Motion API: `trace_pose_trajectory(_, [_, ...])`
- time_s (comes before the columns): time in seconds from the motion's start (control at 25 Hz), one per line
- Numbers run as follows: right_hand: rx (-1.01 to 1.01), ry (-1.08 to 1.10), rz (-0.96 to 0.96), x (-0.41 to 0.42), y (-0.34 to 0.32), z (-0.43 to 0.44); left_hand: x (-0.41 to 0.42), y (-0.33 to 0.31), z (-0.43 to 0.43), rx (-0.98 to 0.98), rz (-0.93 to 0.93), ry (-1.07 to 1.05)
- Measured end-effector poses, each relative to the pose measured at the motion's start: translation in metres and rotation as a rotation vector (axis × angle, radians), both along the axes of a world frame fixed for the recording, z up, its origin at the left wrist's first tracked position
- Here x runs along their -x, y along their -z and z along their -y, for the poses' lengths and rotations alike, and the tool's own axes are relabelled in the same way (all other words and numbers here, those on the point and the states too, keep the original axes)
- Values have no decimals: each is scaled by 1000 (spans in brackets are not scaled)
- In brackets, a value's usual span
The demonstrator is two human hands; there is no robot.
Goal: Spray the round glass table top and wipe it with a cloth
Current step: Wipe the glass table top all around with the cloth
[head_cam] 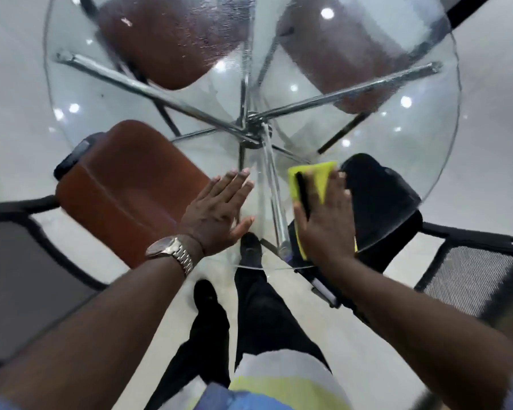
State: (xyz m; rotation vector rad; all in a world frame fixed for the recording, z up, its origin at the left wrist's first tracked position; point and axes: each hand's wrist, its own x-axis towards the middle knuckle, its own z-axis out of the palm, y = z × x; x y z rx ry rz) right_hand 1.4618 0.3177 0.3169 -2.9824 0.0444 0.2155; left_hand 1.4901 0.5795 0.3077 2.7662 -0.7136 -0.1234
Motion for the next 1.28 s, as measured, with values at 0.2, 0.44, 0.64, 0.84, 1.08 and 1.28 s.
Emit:
trace_pose_trajectory(0.2, [61, -990, -58, -31, -10, 28, 100, -8, -72, 76, -61, -482])
trace_pose_trajectory(0.44, [-64, -806, -28, 36, -9, -42, 126, -23, -65, 566, -365, -1265])
trace_pose_trajectory(0.64, [-155, -1119, 3, -11, -11, -141, 104, -30, -85, 836, -269, -1576])
trace_pose_trajectory(0.84, [-169, -886, -29, -39, -9, -258, 102, -14, -109, 979, -176, -1715])
trace_pose_trajectory(1.08, [-104, -906, -54, 15, -22, -200, 89, -31, -132, 1125, -240, -1676])
trace_pose_trajectory(1.28, [-177, -629, -75, -61, -19, -329, 79, -26, -170, 1040, -289, -1626])
